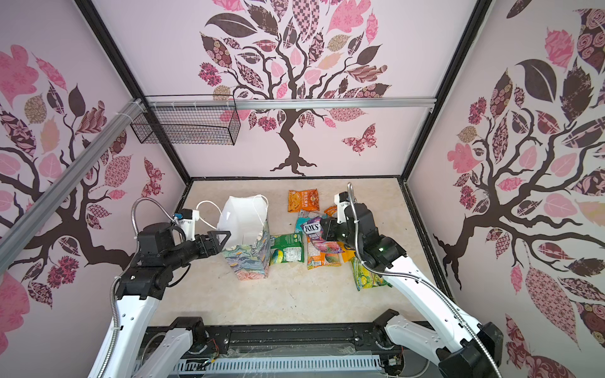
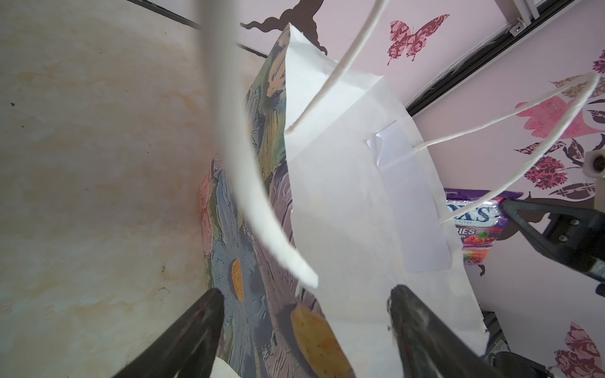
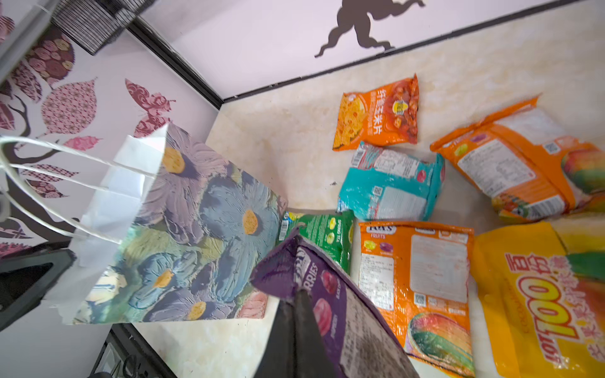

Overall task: Place the snacks into the paper bag
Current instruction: 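Lift the purple Fox's packet with the right gripper, raising it high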

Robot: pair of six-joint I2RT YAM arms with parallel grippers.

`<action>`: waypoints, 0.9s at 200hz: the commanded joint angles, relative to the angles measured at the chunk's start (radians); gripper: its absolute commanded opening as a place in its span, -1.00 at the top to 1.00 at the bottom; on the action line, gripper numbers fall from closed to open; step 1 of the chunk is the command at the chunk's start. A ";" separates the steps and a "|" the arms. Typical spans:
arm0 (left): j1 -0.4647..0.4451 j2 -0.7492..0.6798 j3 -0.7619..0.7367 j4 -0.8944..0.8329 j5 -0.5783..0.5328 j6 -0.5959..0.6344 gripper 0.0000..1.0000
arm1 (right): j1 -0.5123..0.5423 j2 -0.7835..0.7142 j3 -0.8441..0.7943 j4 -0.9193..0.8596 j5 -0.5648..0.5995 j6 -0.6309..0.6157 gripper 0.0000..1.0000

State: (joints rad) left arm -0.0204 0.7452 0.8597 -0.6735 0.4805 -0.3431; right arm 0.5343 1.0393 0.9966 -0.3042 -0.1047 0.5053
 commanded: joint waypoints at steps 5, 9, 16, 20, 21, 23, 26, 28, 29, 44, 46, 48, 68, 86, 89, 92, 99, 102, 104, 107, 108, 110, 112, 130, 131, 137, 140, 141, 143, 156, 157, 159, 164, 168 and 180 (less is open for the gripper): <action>-0.003 -0.004 -0.029 0.026 0.010 0.008 -0.66 | 0.000 0.024 0.079 0.040 0.014 -0.034 1.00; -0.003 -0.004 -0.028 0.026 0.010 0.009 -0.66 | -0.002 0.027 0.089 0.042 0.013 -0.035 1.00; -0.003 -0.004 -0.028 0.028 0.011 0.008 -0.66 | 0.000 0.032 0.107 0.043 0.013 -0.033 1.00; -0.003 -0.005 -0.028 0.027 0.010 0.008 -0.66 | 0.000 0.035 0.116 0.044 0.013 -0.033 1.00; -0.003 -0.005 -0.028 0.027 0.010 0.007 -0.66 | 0.000 0.037 0.119 0.044 0.013 -0.033 1.00; -0.003 -0.004 -0.028 0.026 0.010 0.008 -0.66 | 0.000 0.037 0.126 0.045 0.014 -0.033 1.00; -0.003 -0.006 -0.027 0.026 0.010 0.009 -0.66 | 0.000 0.040 0.133 0.045 0.014 -0.032 1.00; -0.003 -0.006 -0.028 0.027 0.008 0.008 -0.66 | 0.000 0.040 0.138 0.047 0.015 -0.032 1.00; -0.003 -0.006 -0.028 0.027 0.009 0.008 -0.67 | 0.000 0.041 0.140 0.047 0.015 -0.032 1.00; -0.004 -0.008 -0.028 0.026 0.009 0.009 -0.69 | 0.002 0.049 0.187 0.050 0.026 -0.026 1.00; -0.003 -0.009 -0.030 0.026 0.009 0.009 -0.69 | 0.001 0.050 0.196 0.050 0.027 -0.024 1.00; -0.004 -0.009 -0.030 0.026 0.010 0.009 -0.69 | 0.002 0.052 0.202 0.051 0.028 -0.023 1.00; -0.006 -0.009 -0.029 0.027 0.010 0.009 -0.69 | 0.006 0.063 0.261 0.052 0.050 -0.009 1.00; -0.004 -0.008 -0.029 0.027 0.010 0.009 -0.69 | 0.009 0.073 0.308 0.063 0.063 0.006 1.00; -0.005 -0.007 -0.027 0.026 0.010 0.008 -0.69 | 0.009 0.076 0.316 0.065 0.067 0.007 1.00; -0.004 -0.007 -0.029 0.026 0.010 0.009 -0.69 | 0.012 0.078 0.322 0.069 0.070 0.008 1.00; -0.005 -0.006 -0.031 0.027 0.010 0.009 -0.69 | 0.017 0.084 0.336 0.078 0.084 0.009 1.00; -0.005 -0.007 -0.030 0.028 0.010 0.009 -0.69 | 0.021 0.087 0.343 0.083 0.089 0.007 1.00; -0.005 -0.007 -0.030 0.029 0.010 0.008 -0.69 | 0.023 0.089 0.349 0.084 0.092 0.005 1.00; -0.005 -0.006 -0.030 0.029 0.010 0.008 -0.69 | 0.027 0.094 0.356 0.086 0.098 0.002 1.00; -0.004 -0.006 -0.030 0.029 0.010 0.008 -0.69 | 0.028 0.095 0.360 0.087 0.100 0.001 1.00; -0.005 -0.006 -0.030 0.028 0.010 0.009 -0.69 | 0.033 0.098 0.366 0.088 0.103 -0.002 1.00; -0.005 -0.007 -0.030 0.029 0.010 0.009 -0.69 | 0.037 0.102 0.373 0.088 0.107 -0.004 1.00; -0.004 -0.009 -0.030 0.028 0.011 0.008 -0.70 | 0.073 0.141 0.443 0.090 0.144 -0.031 1.00; -0.005 -0.009 -0.030 0.027 0.011 0.008 -0.69 | 0.075 0.144 0.447 0.090 0.147 -0.034 1.00; -0.005 -0.008 -0.029 0.029 0.011 0.010 -0.69 | 0.091 0.157 0.472 0.090 0.162 -0.042 1.00; -0.005 -0.009 -0.030 0.029 0.011 0.010 -0.69 | 0.097 0.166 0.486 0.091 0.169 -0.045 1.00; -0.005 -0.009 -0.030 0.029 0.010 0.010 -0.69 | 0.100 0.168 0.489 0.091 0.170 -0.048 1.00; -0.005 -0.009 -0.030 0.029 0.009 0.010 -0.69 | 0.106 0.174 0.498 0.091 0.174 -0.051 1.00; -0.005 -0.009 -0.031 0.029 0.010 0.010 -0.69 | 0.136 0.208 0.555 0.094 0.195 -0.073 1.00; -0.005 -0.010 -0.030 0.029 0.010 0.010 -0.69 | 0.139 0.210 0.557 0.094 0.197 -0.075 1.00; -0.005 -0.010 -0.030 0.029 0.010 0.009 -0.69 | 0.145 0.216 0.569 0.094 0.203 -0.079 1.00; -0.005 -0.010 -0.029 0.029 0.010 0.010 -0.69 | 0.162 0.228 0.594 0.093 0.217 -0.089 1.00; -0.006 -0.010 -0.030 0.029 0.012 0.009 -0.69 | 0.173 0.241 0.612 0.093 0.230 -0.097 1.00; -0.006 -0.011 -0.030 0.028 0.012 0.010 -0.69 | 0.207 0.268 0.655 0.100 0.264 -0.123 1.00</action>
State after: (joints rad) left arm -0.0216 0.7441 0.8558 -0.6727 0.4835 -0.3431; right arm 0.6788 1.2602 1.5333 -0.2703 0.0731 0.4534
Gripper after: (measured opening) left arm 0.847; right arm 0.039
